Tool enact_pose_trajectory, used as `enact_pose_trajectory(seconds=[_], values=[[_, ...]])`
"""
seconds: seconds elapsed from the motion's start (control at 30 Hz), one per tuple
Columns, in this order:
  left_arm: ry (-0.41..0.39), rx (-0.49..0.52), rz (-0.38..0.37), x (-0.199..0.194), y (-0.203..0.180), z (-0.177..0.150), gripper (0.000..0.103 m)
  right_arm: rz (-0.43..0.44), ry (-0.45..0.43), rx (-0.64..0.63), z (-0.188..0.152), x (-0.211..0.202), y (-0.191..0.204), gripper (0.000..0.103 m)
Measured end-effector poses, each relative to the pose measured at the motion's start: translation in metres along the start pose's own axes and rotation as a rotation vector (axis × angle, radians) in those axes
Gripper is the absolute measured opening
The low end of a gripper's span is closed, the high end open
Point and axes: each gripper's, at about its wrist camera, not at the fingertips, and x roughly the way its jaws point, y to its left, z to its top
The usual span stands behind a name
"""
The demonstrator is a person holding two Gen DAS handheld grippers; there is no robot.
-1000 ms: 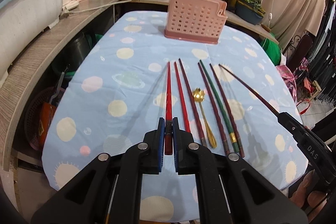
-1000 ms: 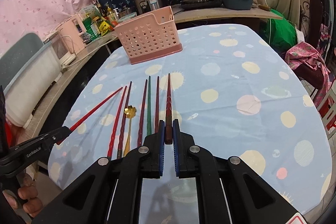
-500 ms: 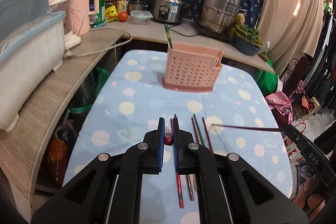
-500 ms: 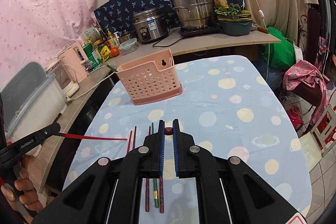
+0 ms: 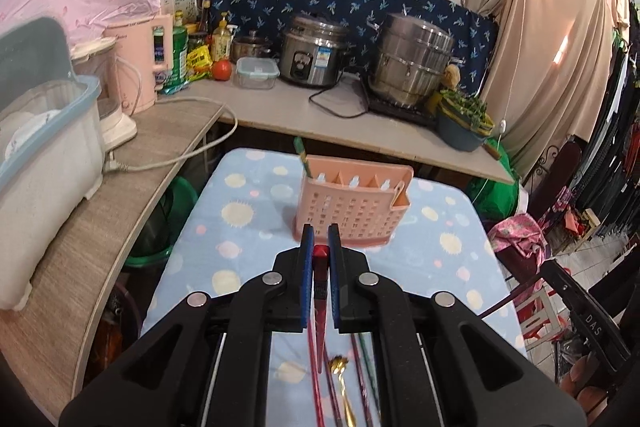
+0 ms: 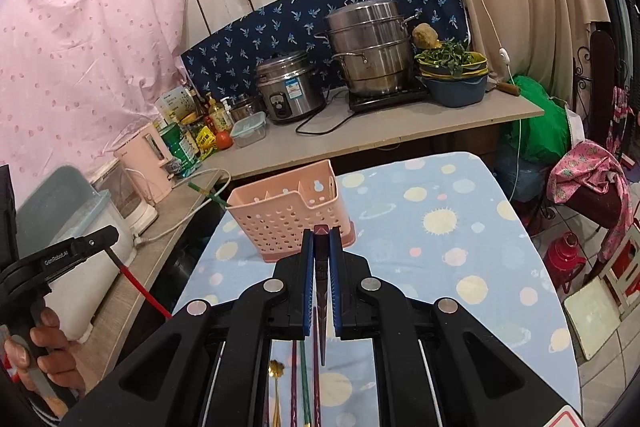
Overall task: Organize utensils
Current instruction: 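Lift the red chopstick with the left tool while the right tool carries the dark-red chopstick to the basket, then open the left tool over the pink basket while the right tool releases its chopstick into it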
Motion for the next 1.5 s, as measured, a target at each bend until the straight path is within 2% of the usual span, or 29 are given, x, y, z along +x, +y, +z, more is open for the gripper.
enact_pose_trajectory(seconds=[0.27,0.5,0.73,0.9,1.17,1.5], values=[[-0.121,0.011,-0.019,0.001,-0.018,0.064,0.007,0.044,-0.100,0.042,0.058,0.012,0.003,0.008],[-0.218,0.014,-0.023,0.015,-0.031,0.121,0.007,0.085,-0.184,0.046,0.116,0.040,0.021,0.008],[-0.279,0.017,-0.010,0.042,-0.033,0.157,0.007,0.100,-0.200,0.036,0.151,0.083,0.034,0.008],[-0.255,0.019,0.010,0.079,-0.028,0.165,0.007,0.095,-0.154,0.025,0.149,0.123,0.036,0.008],[-0.161,0.004,0.029,0.135,-0.014,0.146,0.007,0.066,-0.063,0.029,0.124,0.172,0.027,0.008],[-0.134,0.020,0.048,0.151,-0.012,0.131,0.009,0.053,-0.026,0.023,0.111,0.187,0.023,0.011]])
